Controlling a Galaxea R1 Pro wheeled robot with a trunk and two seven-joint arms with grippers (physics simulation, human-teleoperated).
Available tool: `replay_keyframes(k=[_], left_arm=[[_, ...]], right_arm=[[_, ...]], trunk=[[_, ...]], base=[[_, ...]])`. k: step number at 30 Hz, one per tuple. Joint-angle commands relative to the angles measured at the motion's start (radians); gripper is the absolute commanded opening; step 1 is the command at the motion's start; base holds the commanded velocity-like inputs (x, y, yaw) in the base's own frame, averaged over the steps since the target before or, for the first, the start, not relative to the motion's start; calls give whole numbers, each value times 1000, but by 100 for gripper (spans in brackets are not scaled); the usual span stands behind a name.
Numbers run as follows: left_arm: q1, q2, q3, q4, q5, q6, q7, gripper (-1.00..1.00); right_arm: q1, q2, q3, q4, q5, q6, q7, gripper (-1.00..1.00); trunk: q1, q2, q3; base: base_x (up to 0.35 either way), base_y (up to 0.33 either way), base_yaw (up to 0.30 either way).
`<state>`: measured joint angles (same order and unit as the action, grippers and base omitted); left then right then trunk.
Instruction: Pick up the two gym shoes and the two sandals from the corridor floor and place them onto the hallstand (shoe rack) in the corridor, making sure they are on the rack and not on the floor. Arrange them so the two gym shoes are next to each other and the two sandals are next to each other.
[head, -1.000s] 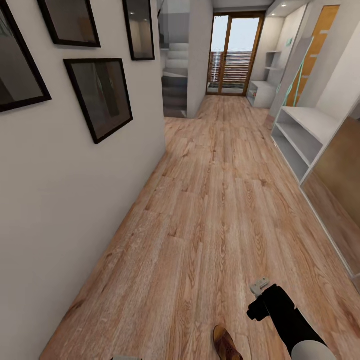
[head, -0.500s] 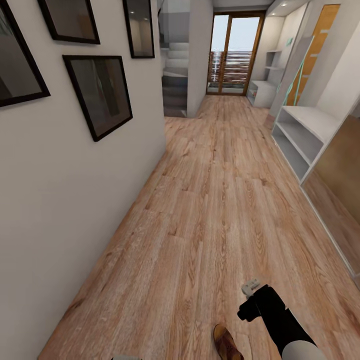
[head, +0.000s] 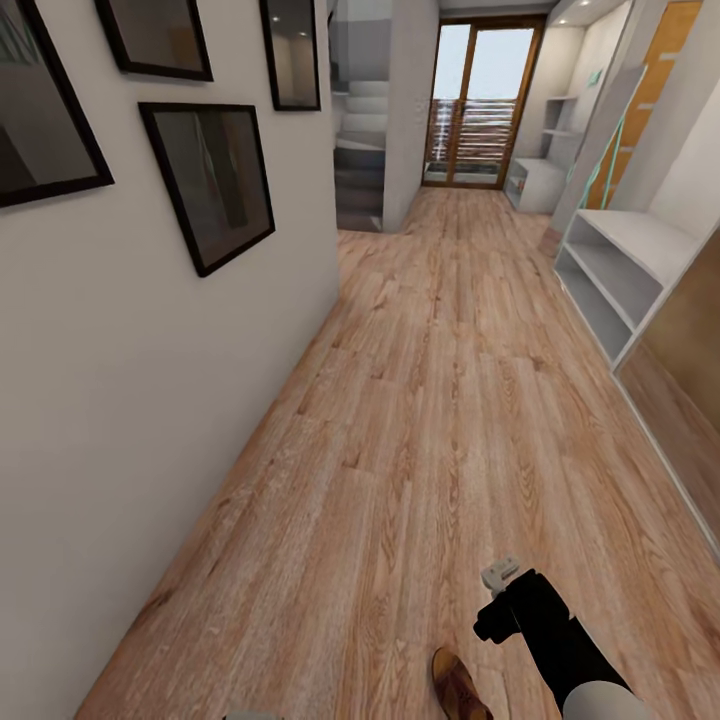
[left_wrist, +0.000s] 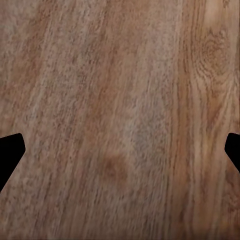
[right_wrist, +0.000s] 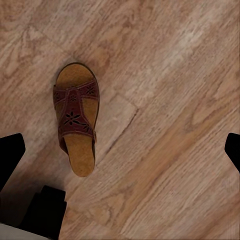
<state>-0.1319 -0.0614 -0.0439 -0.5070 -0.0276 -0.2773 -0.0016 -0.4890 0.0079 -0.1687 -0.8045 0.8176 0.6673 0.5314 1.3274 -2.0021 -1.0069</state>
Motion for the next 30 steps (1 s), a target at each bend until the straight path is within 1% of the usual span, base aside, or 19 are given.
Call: replay_keyframes(k=[1,4,5,6,7,9,10,12,13,14,16,18,19,20,23,24,26,28,30], left_arm=[[0,0,0,-2,0,8,-1,100],[0,0,3,-5,1,47,-1,100],[-1,1,17,-7,6,86,-1,100],[-2,2,45,-11,11,139,-1,100],[-3,3,63,-14,13,169,-1,100],[-11,15,143,-57,17,293,0,100],[-13,21,160,-76,18,321,0,100],[-18,36,207,-182,19,415,0,100],[-19,38,215,-213,19,434,0,100],[-19,42,226,-278,19,468,0,100],[-19,44,232,-347,19,500,0,100],[-18,46,240,-489,19,569,0,100],[-17,47,243,-599,19,627,0,100],[-16,47,246,-669,18,666,0,100],[-15,47,261,-770,15,722,0,100],[-14,47,277,-852,14,767,0,100],[-13,46,287,-908,13,800,0,100],[-13,47,292,-939,12,821,0,100],[-13,47,294,-955,12,832,0,100]], right_arm=[[0,0,0,0,0,0,0,100],[0,0,0,0,0,0,0,100],[0,0,0,0,0,0,-1,100],[0,0,0,0,0,0,-1,100],[0,0,0,0,0,0,-1,100],[0,0,0,-1,0,0,-1,100],[0,0,0,-1,0,0,-1,100],[0,0,0,-1,0,0,-1,100],[0,0,0,-1,0,0,-1,100],[0,0,0,-1,0,0,-1,100],[0,0,0,-1,0,0,-1,100],[0,0,0,-1,0,0,-1,100],[0,0,0,-1,0,0,-1,100],[0,0,0,-1,0,0,-1,100],[0,0,0,-1,0,0,-1,100],[0,0,0,-1,0,0,-1,100],[0,0,0,-1,0,0,-1,100],[0,0,0,-1,0,0,-1,100],[0,0,0,-1,0,0,-1,100]], trunk=[[4,-7,-3],[12,-21,-10],[12,-21,-10],[12,-21,-10],[12,-21,-10],[12,-21,-10],[12,-21,-10],[12,-21,-10],[12,-21,-10],[12,-21,-10],[12,-21,-10],[12,-21,-10],[12,-21,-10],[12,-21,-10],[12,-21,-10],[12,-21,-10],[12,-21,-10],[12,-21,-10],[19,-35,-16]], base=[[0,0,8],[0,0,5],[0,0,2],[0,0,1],[0,0,1],[0,0,0],[0,0,0],[0,0,0],[0,0,0],[0,0,0],[0,0,0],[0,0,0],[0,0,0],[0,0,0],[0,0,0],[0,0,0],[0,0,0],[0,0,0],[0,0,0]])
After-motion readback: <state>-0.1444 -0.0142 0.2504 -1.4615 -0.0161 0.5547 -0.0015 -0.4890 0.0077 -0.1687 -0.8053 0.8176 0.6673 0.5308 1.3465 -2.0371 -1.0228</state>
